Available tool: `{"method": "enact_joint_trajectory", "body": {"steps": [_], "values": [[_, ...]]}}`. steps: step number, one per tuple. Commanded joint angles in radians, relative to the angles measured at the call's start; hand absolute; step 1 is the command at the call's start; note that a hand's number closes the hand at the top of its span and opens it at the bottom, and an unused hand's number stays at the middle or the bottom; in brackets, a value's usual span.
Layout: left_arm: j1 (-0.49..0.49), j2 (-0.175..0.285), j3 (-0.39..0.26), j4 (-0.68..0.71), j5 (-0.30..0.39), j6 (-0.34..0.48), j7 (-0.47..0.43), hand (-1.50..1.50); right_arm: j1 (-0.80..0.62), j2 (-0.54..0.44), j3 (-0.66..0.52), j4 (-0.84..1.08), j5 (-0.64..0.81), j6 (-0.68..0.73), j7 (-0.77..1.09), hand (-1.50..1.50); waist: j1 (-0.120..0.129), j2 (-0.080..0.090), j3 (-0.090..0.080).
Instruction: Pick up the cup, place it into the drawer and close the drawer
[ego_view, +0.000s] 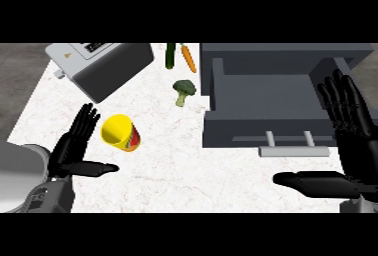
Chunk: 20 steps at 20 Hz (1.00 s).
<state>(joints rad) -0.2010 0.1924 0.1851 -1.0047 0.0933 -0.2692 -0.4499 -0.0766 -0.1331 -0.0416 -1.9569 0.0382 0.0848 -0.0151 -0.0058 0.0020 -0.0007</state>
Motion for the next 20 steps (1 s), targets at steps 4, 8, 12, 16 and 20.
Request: {"method": "enact_joint_trajectory", "body": {"steps": [4,8,12,16,20], "values": [[-0.103,0.086,0.067,0.366,-0.009,-0.106,-0.220,-1.50,0.064,-0.019,-0.045,-0.035,-0.064,0.060,-0.022,-1.50,-0.005,0.000,0.000],[-0.175,0.094,0.079,0.577,-0.054,-0.093,-0.398,-1.50,-0.008,-0.012,-0.036,-0.021,-0.044,0.040,0.018,-1.50,-0.006,0.002,-0.001],[-0.273,0.066,0.083,0.725,-0.086,-0.034,-0.477,-1.50,-0.037,-0.047,-0.073,-0.040,-0.079,0.066,0.078,-1.50,-0.012,0.004,-0.001],[-0.306,0.112,0.094,0.801,-0.094,-0.056,-0.518,-1.50,0.031,-0.022,-0.065,0.005,-0.060,0.078,-0.039,-1.50,-0.017,0.006,-0.002],[-0.301,0.096,0.089,0.830,-0.110,-0.042,-0.570,-1.50,-0.008,0.003,-0.012,-0.006,-0.021,0.053,-0.003,-1.50,-0.029,0.013,-0.004]]}}
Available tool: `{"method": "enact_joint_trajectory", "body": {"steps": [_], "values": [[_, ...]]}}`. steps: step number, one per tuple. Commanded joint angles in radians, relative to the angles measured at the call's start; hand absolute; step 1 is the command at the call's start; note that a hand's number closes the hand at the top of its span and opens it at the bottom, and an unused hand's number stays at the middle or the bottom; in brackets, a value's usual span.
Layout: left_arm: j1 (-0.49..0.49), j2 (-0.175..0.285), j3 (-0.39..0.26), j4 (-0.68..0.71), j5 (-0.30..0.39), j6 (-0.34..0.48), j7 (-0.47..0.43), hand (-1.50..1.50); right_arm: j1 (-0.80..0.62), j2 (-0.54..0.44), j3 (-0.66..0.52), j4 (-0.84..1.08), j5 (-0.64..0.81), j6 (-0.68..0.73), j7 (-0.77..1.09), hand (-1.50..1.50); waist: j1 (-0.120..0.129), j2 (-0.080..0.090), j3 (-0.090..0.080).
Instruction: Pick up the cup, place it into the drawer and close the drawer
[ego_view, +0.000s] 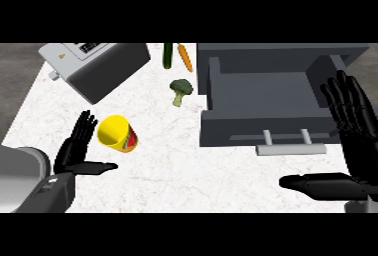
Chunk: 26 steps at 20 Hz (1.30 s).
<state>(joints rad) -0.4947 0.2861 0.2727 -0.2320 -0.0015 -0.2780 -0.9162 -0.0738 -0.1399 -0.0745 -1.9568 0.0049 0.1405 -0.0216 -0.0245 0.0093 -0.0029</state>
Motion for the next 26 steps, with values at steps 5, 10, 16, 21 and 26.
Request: {"method": "enact_joint_trajectory", "body": {"steps": [5,10,16,21,26], "values": [[-0.038,-0.021,-0.015,0.061,-0.034,-0.012,-0.095,-1.50,-0.021,-0.004,-0.013,0.009,-0.016,0.010,0.016,-1.50,-0.003,0.001,0.000],[-0.022,-0.015,0.000,0.079,-0.023,-0.058,-0.133,-1.50,-0.034,-0.005,-0.025,0.035,-0.016,0.010,-0.010,-1.50,-0.007,0.004,-0.001],[-0.038,-0.037,0.006,0.068,-0.011,-0.126,-0.139,-1.50,-0.023,0.035,0.048,-0.002,0.035,-0.014,0.022,-1.50,-0.006,0.004,-0.002],[-0.071,-0.058,0.009,0.064,-0.004,-0.161,-0.124,-1.50,-0.015,0.005,-0.007,0.037,-0.021,0.025,-0.017,-1.50,-0.016,0.008,-0.002],[-0.057,-0.086,0.003,0.050,0.001,-0.224,-0.134,-1.50,-0.015,0.003,-0.005,0.037,-0.011,0.025,-0.023,-1.50,-0.010,0.005,-0.002]]}}
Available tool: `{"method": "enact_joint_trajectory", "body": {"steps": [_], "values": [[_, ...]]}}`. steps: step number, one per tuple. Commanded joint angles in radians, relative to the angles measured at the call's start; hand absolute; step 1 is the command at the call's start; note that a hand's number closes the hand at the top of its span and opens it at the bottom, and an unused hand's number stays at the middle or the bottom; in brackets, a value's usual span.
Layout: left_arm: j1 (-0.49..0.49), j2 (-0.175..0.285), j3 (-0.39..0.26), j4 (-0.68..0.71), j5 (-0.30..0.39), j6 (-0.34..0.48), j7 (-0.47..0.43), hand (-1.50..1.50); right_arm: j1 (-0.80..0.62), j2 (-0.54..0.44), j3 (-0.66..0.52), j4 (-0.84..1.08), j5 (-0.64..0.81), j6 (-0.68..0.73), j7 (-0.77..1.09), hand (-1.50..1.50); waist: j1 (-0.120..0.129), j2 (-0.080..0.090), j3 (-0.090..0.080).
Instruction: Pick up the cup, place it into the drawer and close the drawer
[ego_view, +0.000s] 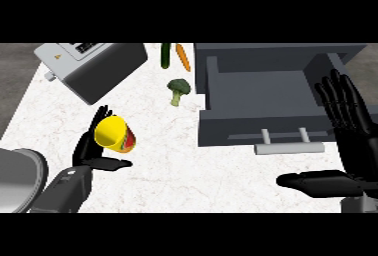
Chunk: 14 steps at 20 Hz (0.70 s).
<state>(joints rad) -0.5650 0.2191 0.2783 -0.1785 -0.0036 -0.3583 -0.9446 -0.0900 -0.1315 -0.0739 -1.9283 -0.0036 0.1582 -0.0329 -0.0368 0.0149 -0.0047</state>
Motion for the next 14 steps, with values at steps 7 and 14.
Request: {"method": "enact_joint_trajectory", "body": {"steps": [7,14], "values": [[0.008,-0.021,0.001,-0.021,0.032,-0.279,-0.065,1.50,0.044,-0.020,-0.012,-0.043,-0.025,0.029,0.015,-1.50,-0.006,-0.002,0.000],[-0.010,-0.062,-0.012,-0.096,0.036,-0.261,-0.118,1.50,-0.027,-0.028,-0.045,0.040,-0.018,0.011,0.007,-1.50,0.010,-0.002,0.001]]}}
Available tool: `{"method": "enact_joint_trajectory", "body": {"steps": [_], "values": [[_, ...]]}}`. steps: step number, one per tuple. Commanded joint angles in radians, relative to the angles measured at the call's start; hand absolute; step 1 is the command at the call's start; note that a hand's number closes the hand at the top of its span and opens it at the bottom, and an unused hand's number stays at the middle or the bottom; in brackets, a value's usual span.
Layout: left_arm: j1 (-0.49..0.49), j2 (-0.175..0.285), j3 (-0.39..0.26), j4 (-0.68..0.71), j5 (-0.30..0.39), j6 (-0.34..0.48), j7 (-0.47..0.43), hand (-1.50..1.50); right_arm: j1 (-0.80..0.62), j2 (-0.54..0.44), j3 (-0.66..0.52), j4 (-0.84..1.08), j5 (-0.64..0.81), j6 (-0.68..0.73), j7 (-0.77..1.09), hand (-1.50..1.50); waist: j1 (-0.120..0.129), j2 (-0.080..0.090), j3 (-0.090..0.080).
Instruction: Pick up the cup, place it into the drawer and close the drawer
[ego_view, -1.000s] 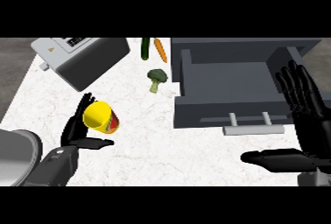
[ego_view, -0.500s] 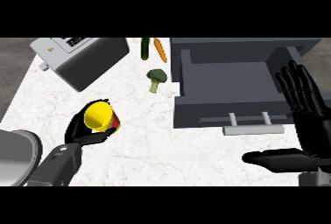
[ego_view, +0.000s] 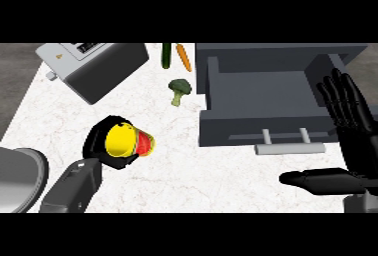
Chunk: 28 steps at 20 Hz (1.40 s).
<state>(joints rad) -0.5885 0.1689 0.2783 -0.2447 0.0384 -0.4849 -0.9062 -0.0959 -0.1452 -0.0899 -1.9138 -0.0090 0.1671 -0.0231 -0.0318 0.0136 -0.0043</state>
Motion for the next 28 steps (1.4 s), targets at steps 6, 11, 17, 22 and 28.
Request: {"method": "enact_joint_trajectory", "body": {"steps": [6,11,17,22,28], "values": [[0.094,0.016,0.089,-0.068,0.083,0.022,-0.223,1.50,0.048,-0.021,-0.033,-0.011,-0.012,0.019,-0.028,-1.50,0.013,-0.005,0.001],[0.092,0.005,0.110,-0.127,0.111,0.054,-0.255,1.50,0.000,-0.018,-0.027,0.009,-0.011,0.011,0.006,-1.50,0.023,-0.008,0.002],[0.047,-0.033,0.041,-0.276,0.099,0.079,-0.121,1.50,-0.005,-0.027,-0.068,0.000,-0.031,0.002,0.018,-1.50,0.038,-0.019,0.005],[0.038,-0.055,-0.012,-0.468,0.109,0.128,0.013,1.50,0.097,-0.013,-0.064,-0.043,-0.034,0.019,-0.025,-1.50,0.041,-0.023,0.006],[-0.077,-0.095,-0.070,-0.675,0.113,0.262,0.262,1.50,0.102,-0.034,-0.064,-0.081,-0.051,0.046,0.016,-1.50,0.034,-0.024,0.006]]}}
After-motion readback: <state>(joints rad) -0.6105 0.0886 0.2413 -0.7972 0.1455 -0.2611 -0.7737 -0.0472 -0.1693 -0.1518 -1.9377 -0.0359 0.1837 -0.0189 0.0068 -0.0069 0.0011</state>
